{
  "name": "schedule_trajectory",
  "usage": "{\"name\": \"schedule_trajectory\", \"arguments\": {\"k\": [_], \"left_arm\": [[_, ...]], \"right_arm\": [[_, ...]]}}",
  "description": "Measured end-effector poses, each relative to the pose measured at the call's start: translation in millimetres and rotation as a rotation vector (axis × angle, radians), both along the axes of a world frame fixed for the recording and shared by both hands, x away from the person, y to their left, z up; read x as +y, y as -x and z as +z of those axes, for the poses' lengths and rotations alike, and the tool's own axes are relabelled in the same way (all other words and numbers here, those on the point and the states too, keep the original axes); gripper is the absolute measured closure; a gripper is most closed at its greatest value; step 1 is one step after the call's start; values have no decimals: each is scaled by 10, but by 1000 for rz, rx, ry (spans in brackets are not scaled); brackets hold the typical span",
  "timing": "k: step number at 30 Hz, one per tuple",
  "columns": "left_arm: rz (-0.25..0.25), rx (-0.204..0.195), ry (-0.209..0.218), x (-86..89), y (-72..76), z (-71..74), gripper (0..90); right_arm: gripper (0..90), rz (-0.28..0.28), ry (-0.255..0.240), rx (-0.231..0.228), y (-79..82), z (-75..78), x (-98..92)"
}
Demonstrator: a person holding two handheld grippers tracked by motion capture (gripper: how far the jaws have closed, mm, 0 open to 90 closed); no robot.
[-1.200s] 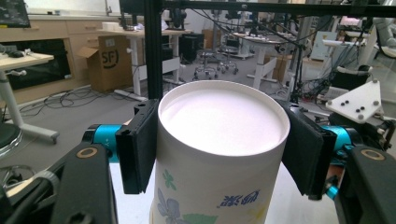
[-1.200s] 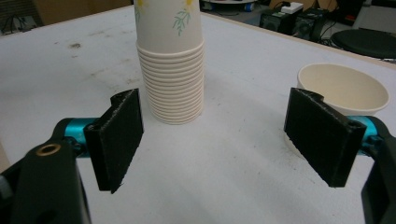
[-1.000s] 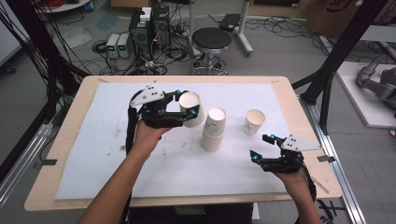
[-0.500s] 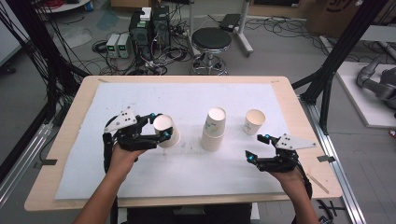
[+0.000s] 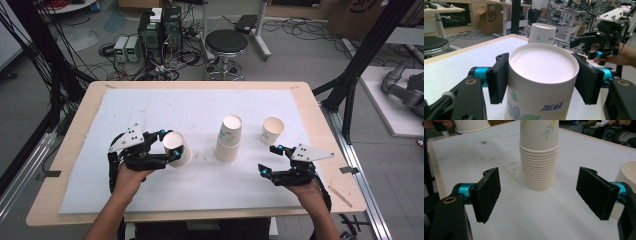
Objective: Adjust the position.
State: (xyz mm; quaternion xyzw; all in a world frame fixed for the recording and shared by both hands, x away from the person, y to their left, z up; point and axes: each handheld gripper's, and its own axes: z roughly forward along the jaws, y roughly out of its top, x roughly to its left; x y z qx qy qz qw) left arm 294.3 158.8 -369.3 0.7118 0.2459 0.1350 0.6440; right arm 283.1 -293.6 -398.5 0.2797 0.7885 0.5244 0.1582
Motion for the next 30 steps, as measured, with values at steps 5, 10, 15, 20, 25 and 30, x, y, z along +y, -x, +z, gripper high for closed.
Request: {"name": "schedule_trajectory", "arguments": {"k": [5, 10, 15, 20, 25, 30], "left_arm": [[-21, -5, 13, 12, 83, -66, 344], [-40, -2, 18, -9, 179, -140, 345], [-57, 1, 17, -42, 232, -154, 345], [-81, 10, 23, -76, 246, -159, 345], [-103, 14, 20, -102, 262, -172, 344], [-125, 18, 18, -130, 276, -183, 345]], "right_arm": [[203, 66, 20, 9, 19, -6, 91], [203, 115, 4, 22, 52, -10, 176], [202, 142, -7, 36, 72, 17, 280], [202, 200, -10, 39, 76, 24, 440], [203, 242, -3, 30, 57, 16, 634], [203, 289, 0, 39, 44, 25, 792]]}}
